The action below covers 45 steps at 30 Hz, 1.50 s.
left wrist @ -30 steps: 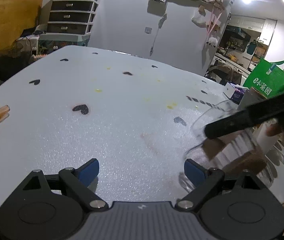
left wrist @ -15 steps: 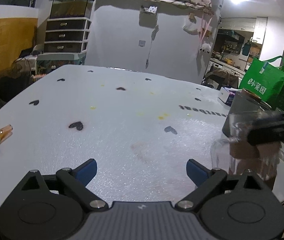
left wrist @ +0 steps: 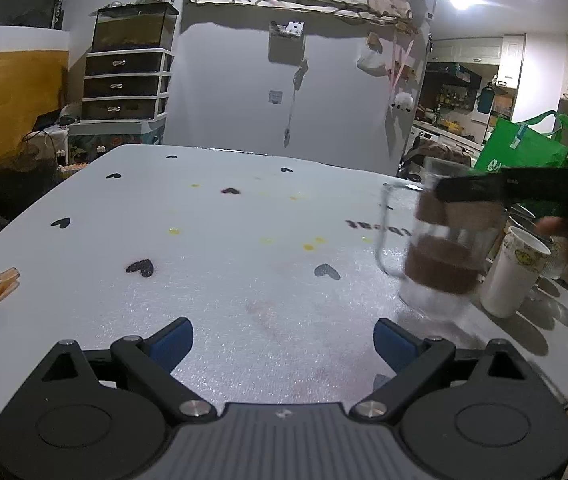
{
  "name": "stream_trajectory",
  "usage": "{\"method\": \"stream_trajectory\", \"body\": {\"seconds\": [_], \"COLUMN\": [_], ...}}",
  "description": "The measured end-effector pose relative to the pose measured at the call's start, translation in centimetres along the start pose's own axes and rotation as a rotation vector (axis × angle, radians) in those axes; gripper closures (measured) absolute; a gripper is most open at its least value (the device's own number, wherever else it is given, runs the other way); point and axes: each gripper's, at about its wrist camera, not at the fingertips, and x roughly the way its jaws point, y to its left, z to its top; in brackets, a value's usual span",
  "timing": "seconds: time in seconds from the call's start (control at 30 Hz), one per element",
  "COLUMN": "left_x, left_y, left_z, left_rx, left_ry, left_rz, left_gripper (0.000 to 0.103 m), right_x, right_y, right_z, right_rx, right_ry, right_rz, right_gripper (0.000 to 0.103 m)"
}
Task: Flip cup upright
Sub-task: 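Grasp the glass band with the right gripper while the left gripper releases it, then lower the glass upright onto the table with the right gripper and open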
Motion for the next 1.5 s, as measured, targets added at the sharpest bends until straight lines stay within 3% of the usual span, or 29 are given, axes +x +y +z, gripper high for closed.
{"method": "stream_trajectory", "body": {"seconds": [0.27,0.47,0.6,0.77,0.93,1.23,1.5], "left_x": [0.2,0.3,0.2,-0.6,-1.5,-2.6,-2.4], "left_y": [-0.8,-1.4,-1.9,-2.6,-3.7,-6.9,-9.8], "left_z": [0.0,0.4,0.9,2.2,4.0,5.5,4.9], "left_rx": [0.019,0.029,0.037,0.060,0.067,0.102,0.143], "left_ry": [-0.006,-0.008,-0.023,-0.070,-0.129,-0.177,-0.146], "left_rz": [0.006,-0.005,-0.003,-0.002,0.001,0.011,-0.013], "left_gripper": [0.006,0.006,0.005,0.003,0.000,0.000,0.000], "right_x": [3.5,3.3,3.2,0.5,-4.1,-11.1,-14.6], "right_y": [-1.1,-1.0,-2.3,-2.1,-1.0,-1.4,-2.9], "right_z": [-1.9,-2.3,-1.8,-1.1,-0.6,-2.7,-5.3], "right_rx": [0.017,0.014,0.116,0.136,0.098,0.092,0.112], "right_ry": [-0.099,-0.114,-0.077,-0.114,-0.169,-0.215,-0.179], "right_rz": [-0.108,-0.105,-0.057,-0.039,-0.080,-0.229,-0.353], "right_gripper": [0.026,0.025,0.019,0.017,0.013,0.004,0.003]}}
